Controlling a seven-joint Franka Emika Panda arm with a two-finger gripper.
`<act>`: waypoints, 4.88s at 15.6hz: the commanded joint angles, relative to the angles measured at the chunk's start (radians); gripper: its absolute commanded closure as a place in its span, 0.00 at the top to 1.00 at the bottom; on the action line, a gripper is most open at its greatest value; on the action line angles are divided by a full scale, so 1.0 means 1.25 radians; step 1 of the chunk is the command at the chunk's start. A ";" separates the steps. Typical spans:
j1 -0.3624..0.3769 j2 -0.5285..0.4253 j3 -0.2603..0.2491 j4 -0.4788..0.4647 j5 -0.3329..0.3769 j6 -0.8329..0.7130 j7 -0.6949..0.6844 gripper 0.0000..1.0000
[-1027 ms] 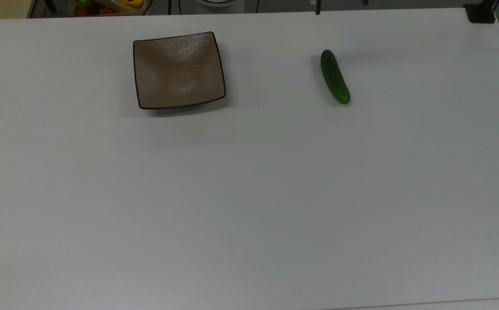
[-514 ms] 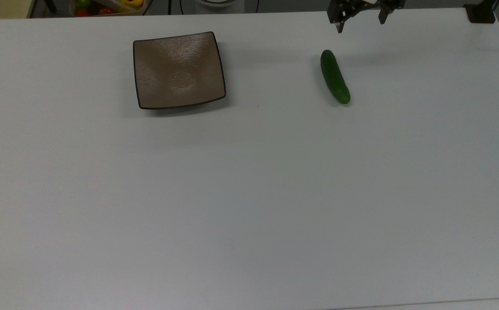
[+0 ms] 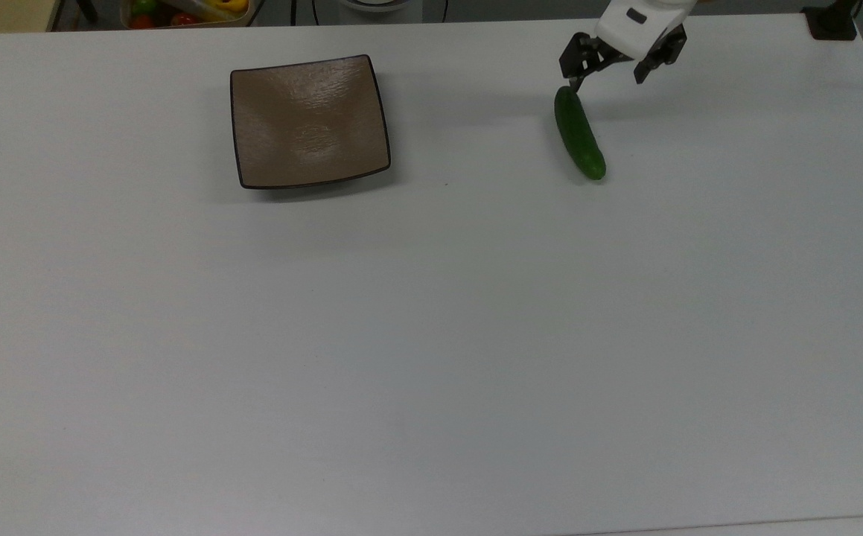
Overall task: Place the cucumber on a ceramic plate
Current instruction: 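Lower the gripper over the cucumber and close it around its middle, then lift the held cucumber and carry it over the brown plate, then lower the cucumber onto the plate and open the gripper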
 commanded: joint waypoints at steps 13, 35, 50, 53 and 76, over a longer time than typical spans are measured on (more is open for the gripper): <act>-0.001 0.093 -0.002 -0.070 -0.119 0.138 0.025 0.88; -0.063 -0.120 -0.003 -0.050 -0.023 0.026 -0.018 0.06; -0.102 -0.251 -0.313 0.010 0.061 -0.204 -0.398 0.07; -0.119 -0.250 -0.363 -0.013 0.054 -0.221 -0.454 0.09; -0.203 -0.134 -0.391 -0.254 -0.059 0.103 -0.490 0.80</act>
